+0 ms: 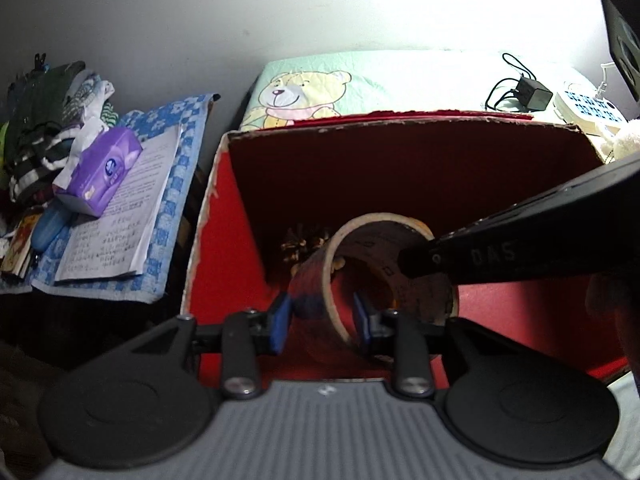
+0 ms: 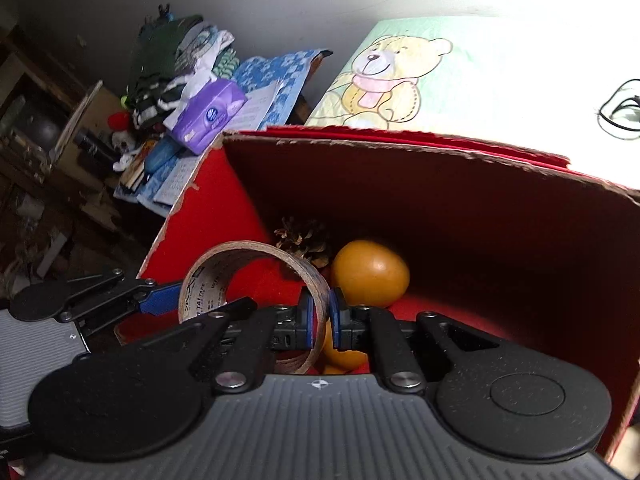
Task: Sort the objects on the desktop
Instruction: 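Lower the tape roll into the red box and open the right gripper, then withdraw the right gripper up out of the red box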
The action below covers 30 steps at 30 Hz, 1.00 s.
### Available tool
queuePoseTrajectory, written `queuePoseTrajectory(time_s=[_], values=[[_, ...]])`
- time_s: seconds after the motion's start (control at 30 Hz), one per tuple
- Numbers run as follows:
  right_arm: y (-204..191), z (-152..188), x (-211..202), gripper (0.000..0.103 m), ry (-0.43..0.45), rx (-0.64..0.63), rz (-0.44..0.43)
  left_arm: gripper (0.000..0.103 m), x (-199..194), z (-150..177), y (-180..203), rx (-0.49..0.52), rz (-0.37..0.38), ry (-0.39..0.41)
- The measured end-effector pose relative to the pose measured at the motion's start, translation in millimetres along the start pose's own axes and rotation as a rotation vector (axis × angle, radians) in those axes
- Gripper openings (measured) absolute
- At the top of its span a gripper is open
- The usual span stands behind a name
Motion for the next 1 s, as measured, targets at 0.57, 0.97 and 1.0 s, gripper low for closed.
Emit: queuePoseTrajectory(time_s=[0.57, 0.97, 1.0], values=[[-4, -2, 34, 0.010, -0.119, -0.048, -0.036, 0.042, -11, -1, 0, -0.036, -0.022, 0.009], [2, 1, 38, 0.023, -0.156, 0.006, -0.096, 0.043, -15, -1, -3, -0.037, -0.056, 0.007], [3, 2, 37, 0.022, -0.151, 0.013, -0.097, 0.043, -15, 0, -2, -0.034, -0.054, 0.008]])
Point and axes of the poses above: each gripper's, at about its wrist camera, not at the fingertips, and x roughly the way its jaws point, y to its right, z to its underside, the point moved 3 cm from there along x, roughly the way its jaws point, and after that the axes turned 11 degrees about y, right-handed, at the moved point
